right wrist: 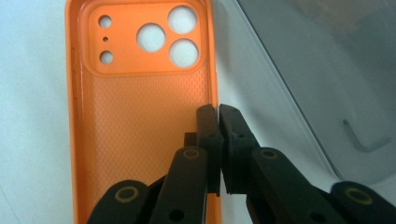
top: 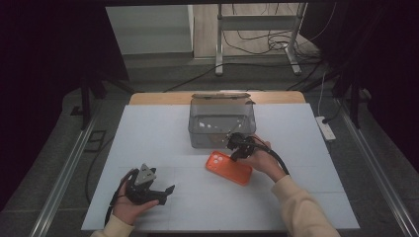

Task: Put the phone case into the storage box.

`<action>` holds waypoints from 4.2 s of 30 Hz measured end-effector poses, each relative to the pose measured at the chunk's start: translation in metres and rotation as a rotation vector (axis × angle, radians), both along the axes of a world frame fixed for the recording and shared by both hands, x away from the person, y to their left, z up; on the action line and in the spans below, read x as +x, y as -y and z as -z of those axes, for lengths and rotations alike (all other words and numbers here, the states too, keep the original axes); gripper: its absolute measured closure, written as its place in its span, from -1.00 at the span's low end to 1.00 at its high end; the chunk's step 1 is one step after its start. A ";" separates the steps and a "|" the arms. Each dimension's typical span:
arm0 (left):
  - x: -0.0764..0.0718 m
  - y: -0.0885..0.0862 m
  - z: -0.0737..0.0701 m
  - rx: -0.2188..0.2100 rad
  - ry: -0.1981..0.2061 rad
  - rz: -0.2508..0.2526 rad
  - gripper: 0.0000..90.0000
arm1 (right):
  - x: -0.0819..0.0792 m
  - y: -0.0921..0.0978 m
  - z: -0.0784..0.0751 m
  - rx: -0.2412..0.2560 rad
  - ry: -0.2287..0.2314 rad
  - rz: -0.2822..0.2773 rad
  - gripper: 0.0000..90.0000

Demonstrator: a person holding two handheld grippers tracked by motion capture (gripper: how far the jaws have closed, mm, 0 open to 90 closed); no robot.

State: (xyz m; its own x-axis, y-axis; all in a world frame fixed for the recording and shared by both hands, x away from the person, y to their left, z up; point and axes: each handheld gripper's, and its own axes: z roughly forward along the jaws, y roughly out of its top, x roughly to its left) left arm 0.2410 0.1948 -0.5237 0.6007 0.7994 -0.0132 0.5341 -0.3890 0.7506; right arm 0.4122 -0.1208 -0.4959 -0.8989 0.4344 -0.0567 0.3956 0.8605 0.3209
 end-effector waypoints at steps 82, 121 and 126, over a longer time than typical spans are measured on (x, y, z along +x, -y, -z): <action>0.003 0.000 0.000 -0.017 -0.032 -0.003 -0.81 | -0.025 0.017 -0.069 0.165 0.094 -0.099 0.96; 0.012 0.022 -0.039 -0.151 -0.049 0.049 -0.78 | -0.032 0.010 -0.069 0.156 0.100 -0.130 0.96; 0.015 0.024 -0.039 -0.160 -0.081 0.050 -0.77 | -0.033 0.008 -0.068 0.152 0.100 -0.129 0.96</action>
